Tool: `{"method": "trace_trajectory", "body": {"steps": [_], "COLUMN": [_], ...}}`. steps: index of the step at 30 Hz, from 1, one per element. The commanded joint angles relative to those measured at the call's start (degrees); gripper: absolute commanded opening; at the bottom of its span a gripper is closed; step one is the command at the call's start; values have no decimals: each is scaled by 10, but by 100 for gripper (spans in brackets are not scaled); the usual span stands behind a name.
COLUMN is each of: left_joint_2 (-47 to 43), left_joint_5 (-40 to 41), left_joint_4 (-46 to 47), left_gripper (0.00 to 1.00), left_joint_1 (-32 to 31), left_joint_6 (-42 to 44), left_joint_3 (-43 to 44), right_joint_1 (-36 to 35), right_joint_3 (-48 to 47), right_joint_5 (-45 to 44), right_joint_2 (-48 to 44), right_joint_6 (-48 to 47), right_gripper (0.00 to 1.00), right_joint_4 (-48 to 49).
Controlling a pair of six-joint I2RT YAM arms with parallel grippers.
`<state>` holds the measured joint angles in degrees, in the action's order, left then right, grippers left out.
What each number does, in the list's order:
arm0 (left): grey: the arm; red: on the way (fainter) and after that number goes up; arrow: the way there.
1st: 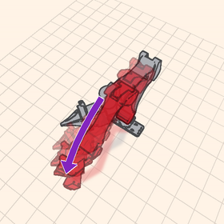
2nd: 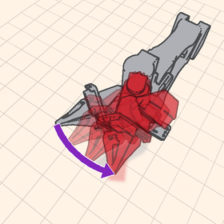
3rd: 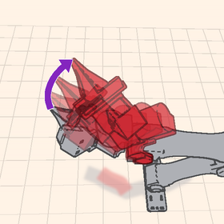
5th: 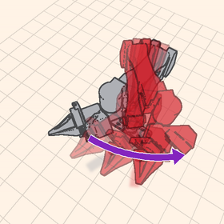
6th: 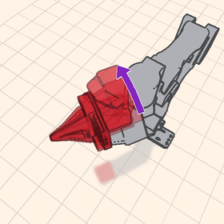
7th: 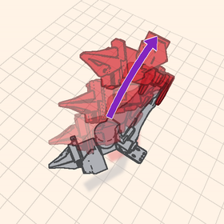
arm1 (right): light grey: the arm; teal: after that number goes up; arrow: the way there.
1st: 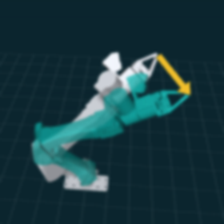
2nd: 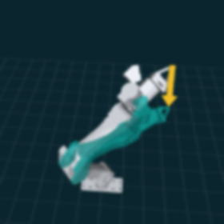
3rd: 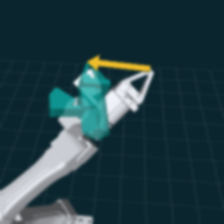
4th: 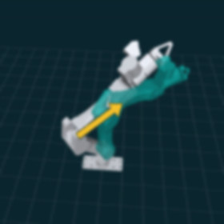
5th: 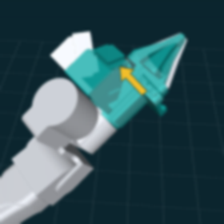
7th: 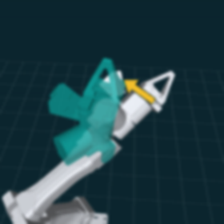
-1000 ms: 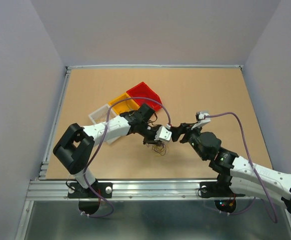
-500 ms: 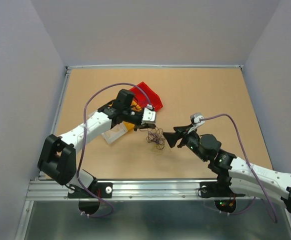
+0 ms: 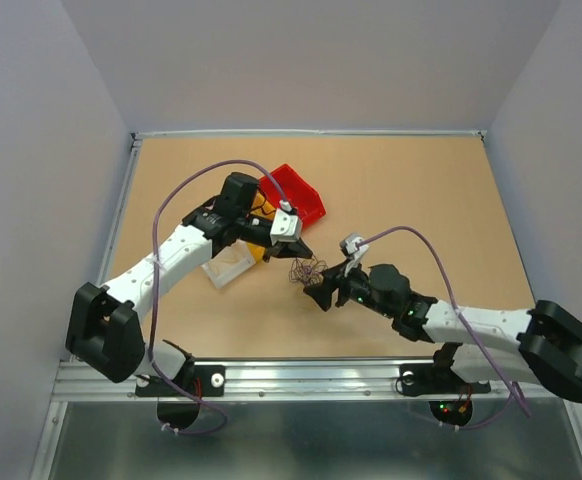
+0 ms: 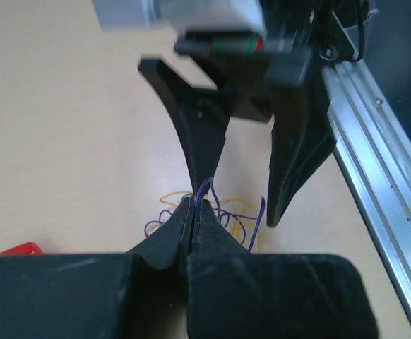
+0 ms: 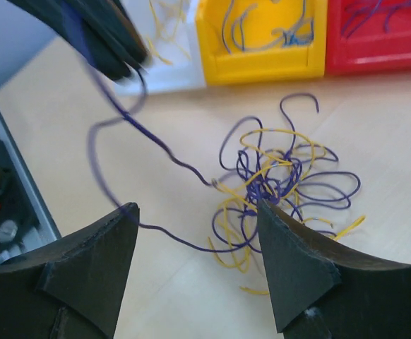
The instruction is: Untangle the cables
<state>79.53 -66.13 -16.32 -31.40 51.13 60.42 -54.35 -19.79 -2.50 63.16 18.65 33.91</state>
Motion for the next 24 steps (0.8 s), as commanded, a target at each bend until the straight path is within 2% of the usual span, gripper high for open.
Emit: {"method": "trace_trajectory", "body": {"steps": [1,4,5,6,7,8,10,11,12,14,16,22,24], "left_joint_2": [-52,-93,-105,-127,-136,-142,-141,-134,-115,-93,-68,-13,11], "left_joint_5": [-38,-25,9,38,73,146,216,288,320,388,412,487,558], "left_joint_4": [-3,29,90,125,150,160,175,171,164,132,124,131,134], "left_gripper": [0,0,0,0,0,0,0,0,0,0,0,0,0], "left_joint_1": [-18,-37,-45,-52,-61,-67,-80,-81,-80,-80,-79,-79,-79], "left_joint_6": [-46,-103,-188,-230,-256,-276,-316,-334,-355,-367,-386,-392,-383], "left_joint_3": [69,108,115,135,151,173,262,300,377,454,531,589,609], "right_joint_1": [1,1,1,1,1,2,1,1,1,1,1,1,1], "right_joint_3": [-57,-79,-82,-89,-92,-95,-100,-99,-98,-87,-75,-35,-27], "right_joint_5": [22,35,28,14,1,-20,-32,-36,-39,-60,-80,-120,-126], "right_joint_2": [83,130,157,168,179,188,204,206,202,191,163,92,73], "right_joint_6": [-20,-12,-6,7,15,22,34,37,39,52,63,71,71], "right_gripper": [72,70,68,66,62,54,49,47,46,43,40,29,26], "right_joint_4": [53,53,53,52,49,48,41,41,41,41,41,43,44]}}
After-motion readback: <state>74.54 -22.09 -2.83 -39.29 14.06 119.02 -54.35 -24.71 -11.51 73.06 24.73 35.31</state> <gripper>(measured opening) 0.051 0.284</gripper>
